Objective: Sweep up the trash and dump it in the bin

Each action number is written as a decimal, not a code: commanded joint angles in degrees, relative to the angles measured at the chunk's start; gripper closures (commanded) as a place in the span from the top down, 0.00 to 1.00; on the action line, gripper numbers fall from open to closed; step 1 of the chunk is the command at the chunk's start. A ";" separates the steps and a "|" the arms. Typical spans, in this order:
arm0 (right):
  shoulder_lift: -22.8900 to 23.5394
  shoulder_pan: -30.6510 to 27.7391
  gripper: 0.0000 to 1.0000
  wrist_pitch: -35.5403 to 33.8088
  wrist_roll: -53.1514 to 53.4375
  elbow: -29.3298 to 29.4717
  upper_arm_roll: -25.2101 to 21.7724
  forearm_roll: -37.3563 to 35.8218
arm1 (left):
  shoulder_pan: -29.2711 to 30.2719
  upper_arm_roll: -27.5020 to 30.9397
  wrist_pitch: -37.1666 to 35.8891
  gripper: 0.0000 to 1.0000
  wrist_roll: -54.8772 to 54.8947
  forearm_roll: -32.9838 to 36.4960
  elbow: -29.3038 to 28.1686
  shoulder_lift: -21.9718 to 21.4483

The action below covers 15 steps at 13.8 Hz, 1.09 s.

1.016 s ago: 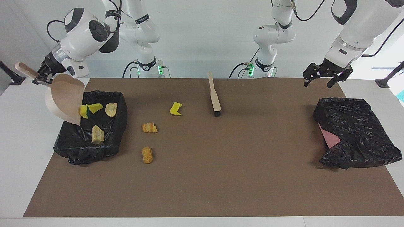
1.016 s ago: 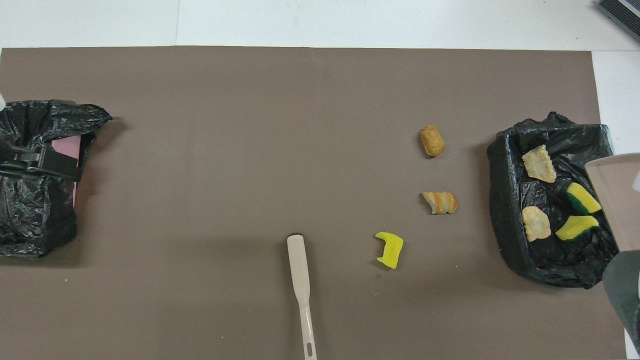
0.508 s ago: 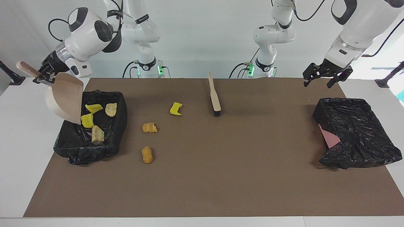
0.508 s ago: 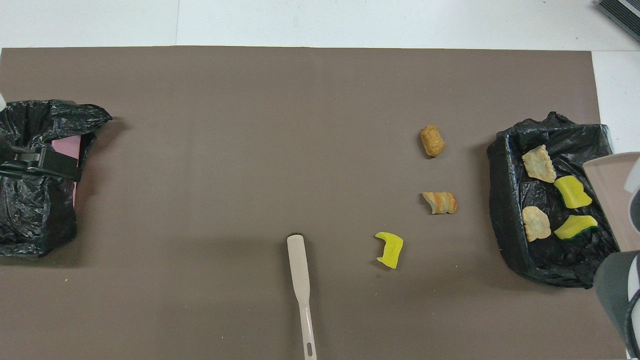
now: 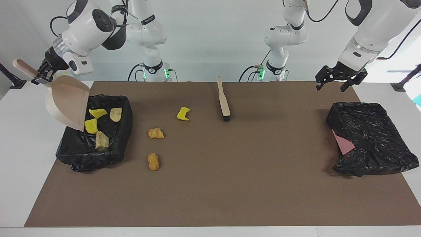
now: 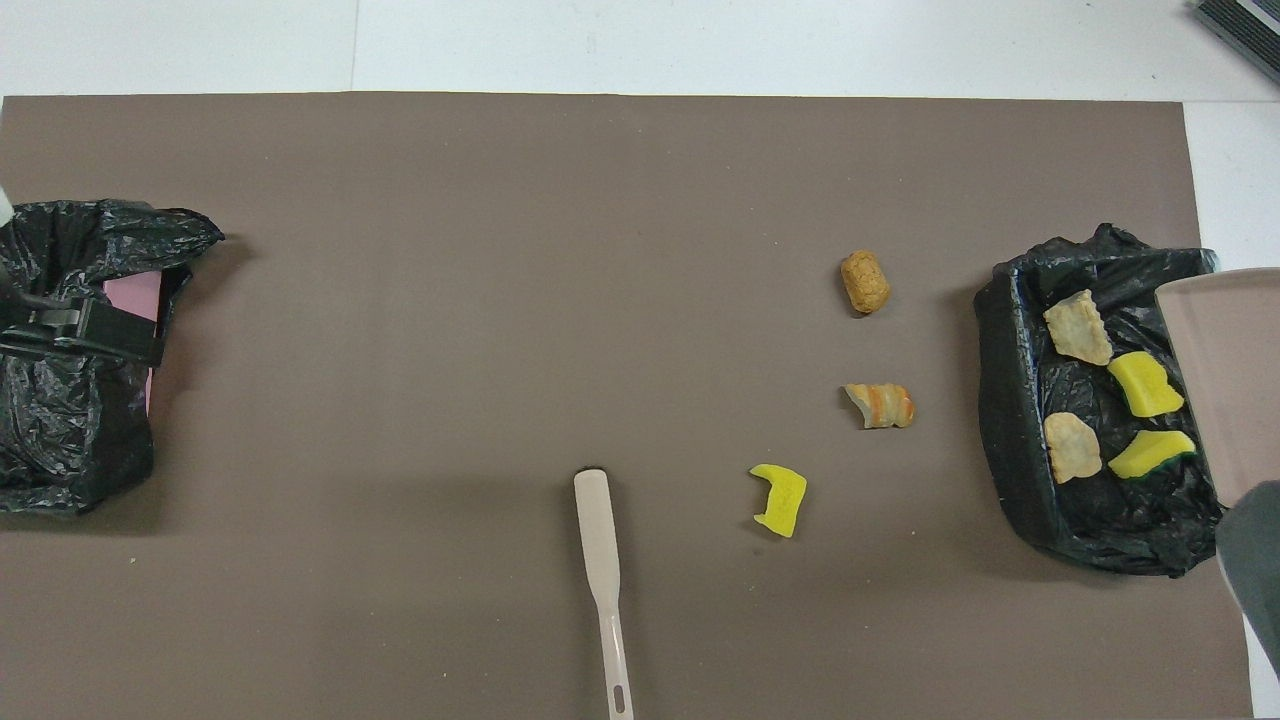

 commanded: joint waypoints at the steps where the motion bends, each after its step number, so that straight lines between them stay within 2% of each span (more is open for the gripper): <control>1: 5.58 1.01 0.00 -4.96 3.45 7.94 0.98 7.95 | 0.11 0.01 -0.42 1.00 1.06 0.28 -1.51 -1.55; 5: 6.02 4.88 0.00 -6.63 16.26 8.66 1.61 16.75 | 0.46 0.01 -0.68 1.00 1.06 0.20 -1.60 -1.64; 6: 7.42 6.63 0.00 -8.81 20.56 10.14 1.69 18.60 | 0.46 -0.07 -0.60 1.00 1.15 0.20 -1.77 -1.64; 8: 11.45 11.20 0.00 -13.99 31.36 15.14 1.96 22.03 | 0.20 0.01 -0.42 1.00 1.06 0.11 -1.95 -1.64; 10: 15.76 15.16 0.00 -17.52 43.91 20.50 1.96 28.95 | 0.11 0.01 -0.07 1.00 1.24 0.20 -2.56 -1.99; 13: 22.70 21.47 0.00 -20.78 59.92 26.83 1.96 31.62 | -0.06 0.01 0.37 1.00 1.42 0.20 -4.33 -3.22; 15: 27.36 23.69 0.00 -21.75 69.77 31.40 1.96 36.43 | -0.06 0.01 0.37 1.00 1.42 0.20 -4.50 -3.31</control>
